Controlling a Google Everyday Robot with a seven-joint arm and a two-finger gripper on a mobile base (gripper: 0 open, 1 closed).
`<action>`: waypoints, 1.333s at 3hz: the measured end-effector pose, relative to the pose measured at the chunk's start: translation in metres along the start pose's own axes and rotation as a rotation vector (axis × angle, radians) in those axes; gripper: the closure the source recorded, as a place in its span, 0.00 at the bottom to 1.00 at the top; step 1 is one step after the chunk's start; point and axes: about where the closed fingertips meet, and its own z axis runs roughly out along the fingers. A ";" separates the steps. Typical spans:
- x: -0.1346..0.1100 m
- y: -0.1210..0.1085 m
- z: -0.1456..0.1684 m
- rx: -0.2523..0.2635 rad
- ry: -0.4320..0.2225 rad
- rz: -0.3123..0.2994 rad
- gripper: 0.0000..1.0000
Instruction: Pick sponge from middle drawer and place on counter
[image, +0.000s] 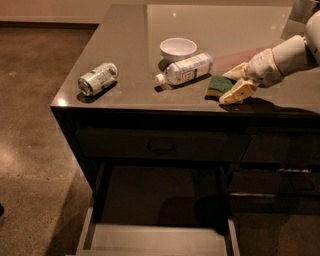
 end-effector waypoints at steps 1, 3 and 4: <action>-0.002 -0.004 0.004 0.010 -0.008 -0.001 0.05; -0.004 0.010 -0.036 -0.001 -0.064 0.034 0.00; -0.004 0.010 -0.037 -0.002 -0.065 0.034 0.00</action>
Offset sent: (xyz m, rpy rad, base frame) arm 0.0005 -0.0008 0.0022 0.0445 -0.0122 0.0078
